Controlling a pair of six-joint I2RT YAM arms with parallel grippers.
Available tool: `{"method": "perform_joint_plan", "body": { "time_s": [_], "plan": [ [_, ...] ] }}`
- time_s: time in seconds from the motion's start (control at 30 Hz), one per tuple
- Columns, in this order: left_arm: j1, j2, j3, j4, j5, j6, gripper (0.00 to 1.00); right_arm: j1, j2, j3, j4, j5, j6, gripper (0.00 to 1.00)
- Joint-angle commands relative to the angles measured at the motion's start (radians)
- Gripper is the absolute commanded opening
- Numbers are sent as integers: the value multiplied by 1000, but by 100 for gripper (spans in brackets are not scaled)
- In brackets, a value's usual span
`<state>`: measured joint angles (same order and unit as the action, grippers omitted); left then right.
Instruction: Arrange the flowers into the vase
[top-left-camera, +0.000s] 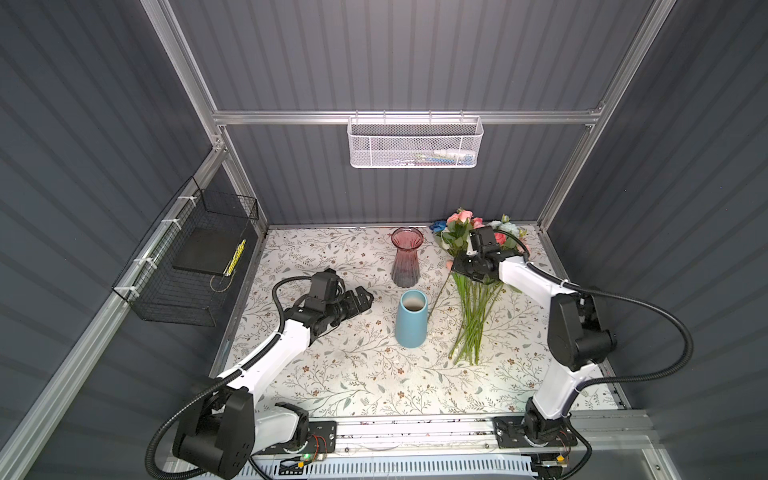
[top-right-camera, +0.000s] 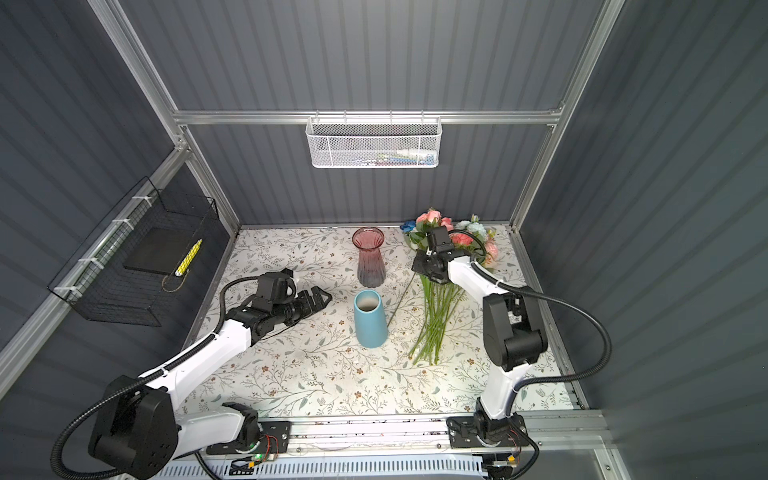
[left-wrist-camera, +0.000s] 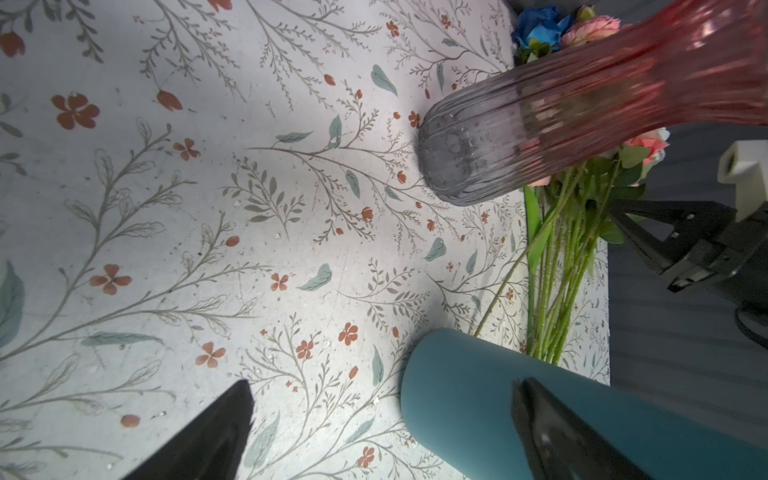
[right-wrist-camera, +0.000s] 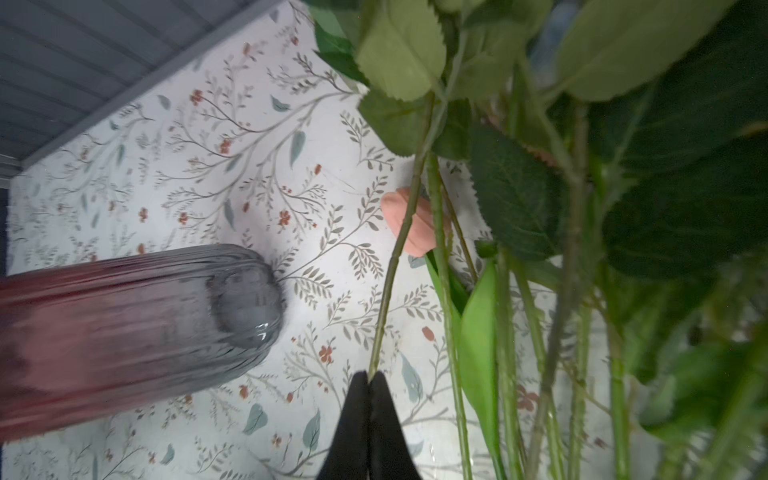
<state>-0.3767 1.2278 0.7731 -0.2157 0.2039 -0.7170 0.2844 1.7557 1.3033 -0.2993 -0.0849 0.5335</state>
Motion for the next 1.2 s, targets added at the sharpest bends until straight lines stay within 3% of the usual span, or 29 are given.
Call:
{"method": "perform_joint_plan", "body": {
  "time_s": [0.0, 0.23, 0.27, 0.3, 0.37, 0.5, 0.67, 0.83, 1.17],
  "plan": [
    [7, -50, 71, -57, 28, 38, 100, 10, -142, -61, 63, 39, -68, 0],
    [7, -108, 99, -82, 13, 52, 100, 38, -398, -139, 8, 167, -147, 0],
    [7, -109, 98, -85, 8, 53, 100, 34, -402, -126, -16, 157, -139, 6],
    [7, -108, 98, -87, 4, 51, 100, 30, -387, -106, -43, 135, -130, 22],
    [7, -97, 100, -98, -3, 51, 100, 25, -318, -51, -119, 70, -97, 40],
    [7, -70, 98, -109, 4, 40, 100, 30, -184, -52, -30, -40, 32, 51],
    [7, -62, 80, -106, 13, 27, 100, 36, -20, -20, 62, -54, 167, 54],
    [7, -65, 69, -112, 12, 30, 100, 36, 123, 69, 40, -30, 241, 57],
    [7, -72, 55, -117, 17, 30, 100, 41, 292, 214, -70, 37, 263, 56]
  ]
}}
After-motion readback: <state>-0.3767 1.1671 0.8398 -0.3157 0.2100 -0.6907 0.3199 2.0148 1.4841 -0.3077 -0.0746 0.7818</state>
